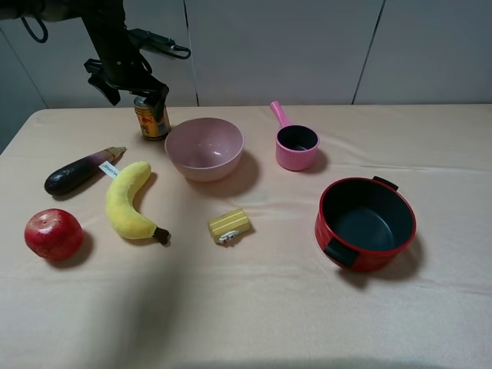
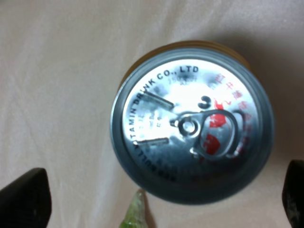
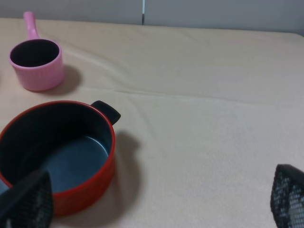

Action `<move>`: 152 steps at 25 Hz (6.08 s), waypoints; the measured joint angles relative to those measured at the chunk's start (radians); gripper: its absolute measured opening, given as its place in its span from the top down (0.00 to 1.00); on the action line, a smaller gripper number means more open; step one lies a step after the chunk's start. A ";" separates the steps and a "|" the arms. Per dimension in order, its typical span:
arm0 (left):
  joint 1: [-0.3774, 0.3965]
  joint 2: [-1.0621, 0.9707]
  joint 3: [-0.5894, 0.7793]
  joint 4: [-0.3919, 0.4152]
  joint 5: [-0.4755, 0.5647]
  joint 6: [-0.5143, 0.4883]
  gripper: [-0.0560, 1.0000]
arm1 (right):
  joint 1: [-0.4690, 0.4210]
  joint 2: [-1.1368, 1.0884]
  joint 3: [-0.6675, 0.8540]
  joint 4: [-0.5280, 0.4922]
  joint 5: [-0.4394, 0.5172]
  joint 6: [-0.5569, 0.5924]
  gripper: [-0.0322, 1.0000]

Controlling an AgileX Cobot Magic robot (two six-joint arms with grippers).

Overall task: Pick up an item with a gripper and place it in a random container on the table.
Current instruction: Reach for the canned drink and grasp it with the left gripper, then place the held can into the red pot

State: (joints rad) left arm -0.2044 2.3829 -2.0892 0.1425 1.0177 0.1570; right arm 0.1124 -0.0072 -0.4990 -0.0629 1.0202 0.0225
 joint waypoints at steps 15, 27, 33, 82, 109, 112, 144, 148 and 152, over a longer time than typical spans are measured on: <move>-0.016 0.089 -0.029 -0.004 -0.126 0.000 0.01 | 0.000 0.000 0.000 0.000 0.000 0.000 0.30; -0.035 0.133 -0.046 -0.010 -0.146 0.000 0.01 | 0.000 0.000 0.000 0.000 0.000 0.000 0.30; -0.035 0.133 -0.046 -0.010 -0.147 0.000 0.01 | 0.000 0.000 0.000 0.000 0.000 0.000 0.30; -0.035 0.039 -0.091 -0.016 -0.029 -0.074 0.30 | 0.000 0.000 0.000 0.000 0.000 0.000 0.30; -0.188 0.036 -0.313 -0.087 0.159 -0.056 0.30 | 0.000 0.000 0.000 0.000 0.000 0.000 0.30; -0.228 0.036 -0.313 -0.087 0.159 -0.056 0.30 | 0.000 0.000 0.000 0.000 0.000 0.000 0.30; -0.646 0.036 -0.313 -0.142 0.137 -0.056 0.30 | 0.000 0.000 0.000 0.000 0.000 0.000 0.30; -0.697 0.036 -0.313 -0.142 0.137 -0.056 0.30 | 0.000 0.000 0.000 0.000 0.000 0.000 0.30; -0.745 0.036 -0.313 -0.142 0.137 -0.056 0.30 | 0.000 0.000 0.000 0.000 0.000 0.000 0.30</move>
State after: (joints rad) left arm -0.9499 2.4194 -2.4026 0.0000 1.1545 0.1008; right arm 0.1124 -0.0072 -0.4990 -0.0629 1.0202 0.0225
